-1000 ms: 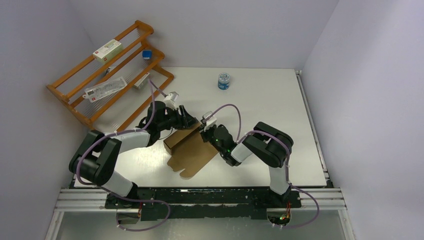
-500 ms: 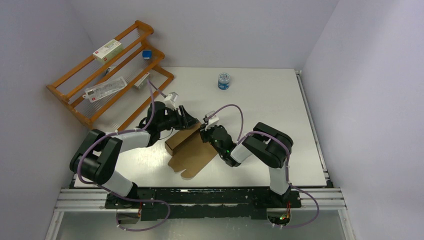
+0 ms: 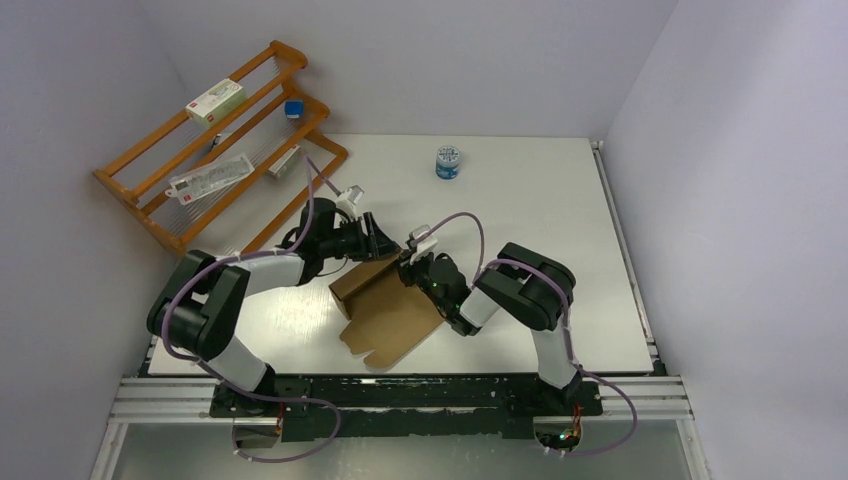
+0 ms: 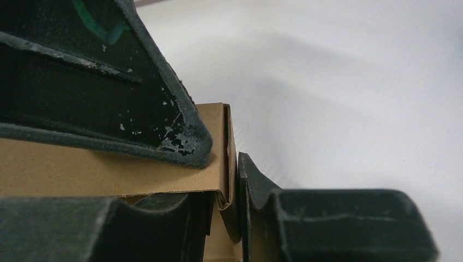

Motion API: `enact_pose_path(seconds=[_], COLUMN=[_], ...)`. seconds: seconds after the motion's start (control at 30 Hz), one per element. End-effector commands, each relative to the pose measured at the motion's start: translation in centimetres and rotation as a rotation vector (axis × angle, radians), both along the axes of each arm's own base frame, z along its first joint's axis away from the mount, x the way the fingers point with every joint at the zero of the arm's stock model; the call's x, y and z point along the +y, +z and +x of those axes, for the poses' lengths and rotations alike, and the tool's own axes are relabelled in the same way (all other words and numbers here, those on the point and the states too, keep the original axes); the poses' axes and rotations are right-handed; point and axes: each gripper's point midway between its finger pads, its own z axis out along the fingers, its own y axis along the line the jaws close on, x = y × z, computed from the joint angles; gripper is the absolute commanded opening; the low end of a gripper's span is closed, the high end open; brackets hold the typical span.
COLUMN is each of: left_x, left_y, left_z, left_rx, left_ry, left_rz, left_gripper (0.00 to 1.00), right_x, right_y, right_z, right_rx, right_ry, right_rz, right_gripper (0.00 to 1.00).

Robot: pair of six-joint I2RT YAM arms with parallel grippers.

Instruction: Fold the paper box

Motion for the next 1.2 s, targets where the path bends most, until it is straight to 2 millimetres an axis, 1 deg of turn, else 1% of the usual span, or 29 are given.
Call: enact_pose_path(seconds=[0.0, 0.07, 0.2, 0.27, 0.33, 0.47, 0.67, 0.8, 0.87, 1.0, 1.17], left_x=[-0.5, -0.4, 0.2, 0.5, 0.7, 0.8, 0.3, -0.2, 0.0, 0.6, 1.5], left_y=[0.0, -0.2, -0.3, -0.2, -0.1, 0.0, -0.1, -0.7, -1.0, -1.4, -1.0], left_z=[-0.5, -0.4, -0.1, 0.0, 0.0, -0.4, -1.4, -2.2, -2.3, -2.0, -1.2], left_rx=[0.042, 0.041, 0.027, 0.018, 0.012, 0.011, 0.031, 0.043, 0.046, 0.034, -0.007], left_ry=[-0.055, -0.047, -0.016, -0.004, 0.004, 0.001, -0.029, -0.054, -0.049, -0.016, 0.034], left_rz=[-0.018, -0.004, 0.032, 0.044, 0.05, 0.049, 0.005, 0.003, 0.013, 0.051, 0.115], left_gripper=[0.59, 0.59, 0.59, 0.58, 0.58, 0.58, 0.56, 0.54, 0.54, 0.52, 0.52], right_x=[0.0, -0.3, -1.1, -1.3, -1.6, -2.5, -2.8, -2.7, -2.4, -2.0, -2.0], right_y=[0.9, 0.7, 0.7, 0.7, 0.3, 0.0, 0.0, 0.5, 0.6, 0.9, 1.3], right_z=[0.3, 0.2, 0.0, -0.1, 0.1, 0.6, 0.9, 0.6, 0.4, -0.2, -0.8], right_rx=[-0.055, -0.055, -0.046, -0.043, -0.039, -0.05, -0.051, -0.049, -0.046, -0.044, -0.038], right_ry=[-0.003, -0.01, -0.027, -0.029, -0.046, -0.101, -0.132, -0.125, -0.107, -0.075, -0.047], right_rz=[0.032, 0.015, -0.011, -0.024, -0.043, -0.054, -0.036, 0.016, 0.03, 0.069, 0.081], right_gripper=[0.24, 0.24, 0.23, 0.17, 0.14, 0.13, 0.11, 0.14, 0.15, 0.18, 0.26])
